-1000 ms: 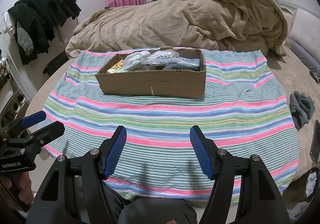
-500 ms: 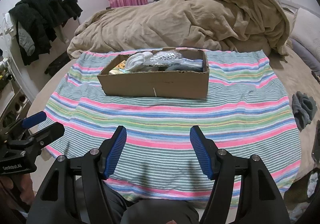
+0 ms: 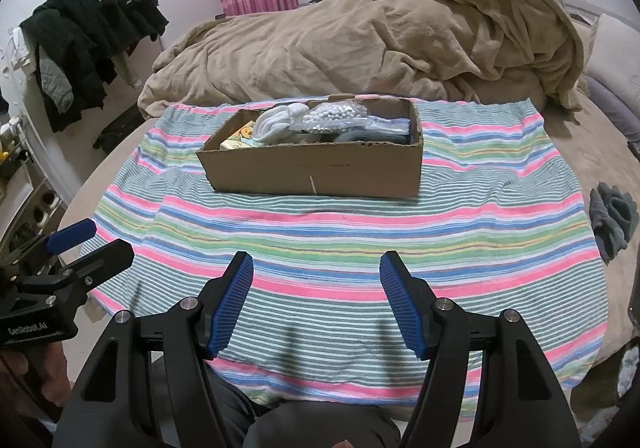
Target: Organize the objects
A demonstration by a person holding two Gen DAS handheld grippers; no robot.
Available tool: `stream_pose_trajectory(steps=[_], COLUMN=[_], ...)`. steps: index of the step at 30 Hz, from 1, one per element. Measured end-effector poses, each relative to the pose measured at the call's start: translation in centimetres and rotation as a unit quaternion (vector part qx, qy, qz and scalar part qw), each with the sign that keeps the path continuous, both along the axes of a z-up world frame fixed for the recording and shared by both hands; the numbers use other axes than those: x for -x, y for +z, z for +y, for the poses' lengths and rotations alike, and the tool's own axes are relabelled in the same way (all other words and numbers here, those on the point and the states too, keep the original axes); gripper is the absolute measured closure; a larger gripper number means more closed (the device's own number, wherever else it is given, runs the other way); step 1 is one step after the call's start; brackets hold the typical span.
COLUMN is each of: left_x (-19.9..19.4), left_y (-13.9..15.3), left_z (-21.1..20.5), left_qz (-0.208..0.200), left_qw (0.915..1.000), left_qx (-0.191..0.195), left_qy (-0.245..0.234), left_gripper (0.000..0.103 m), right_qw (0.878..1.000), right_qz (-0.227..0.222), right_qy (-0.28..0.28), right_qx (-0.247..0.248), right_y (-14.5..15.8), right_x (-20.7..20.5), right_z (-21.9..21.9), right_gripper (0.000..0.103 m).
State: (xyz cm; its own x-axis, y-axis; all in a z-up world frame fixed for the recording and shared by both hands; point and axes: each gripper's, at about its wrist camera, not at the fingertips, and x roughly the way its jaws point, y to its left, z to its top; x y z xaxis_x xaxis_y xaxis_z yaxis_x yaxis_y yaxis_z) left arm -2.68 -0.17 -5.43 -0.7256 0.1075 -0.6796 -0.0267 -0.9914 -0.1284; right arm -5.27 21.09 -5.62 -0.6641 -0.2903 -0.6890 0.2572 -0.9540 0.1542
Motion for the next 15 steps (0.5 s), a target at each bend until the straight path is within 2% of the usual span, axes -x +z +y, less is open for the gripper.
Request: stream_pose_trajectory(steps=[15], left_x=[1.3], left_y=[-1.1], left_z=[0.2], left_qz=[-0.010], left_qw=[0.9999], left_qx=[0.007], left_qy=[-0.008], left_gripper=[0.004], right_qw=[1.000], right_qz=[-0.011], right_qy=[-0.001], right_qx=[0.004], right_y=[-1.0], right_x=[0.7], right_z=[0.4], right_gripper=[0.034])
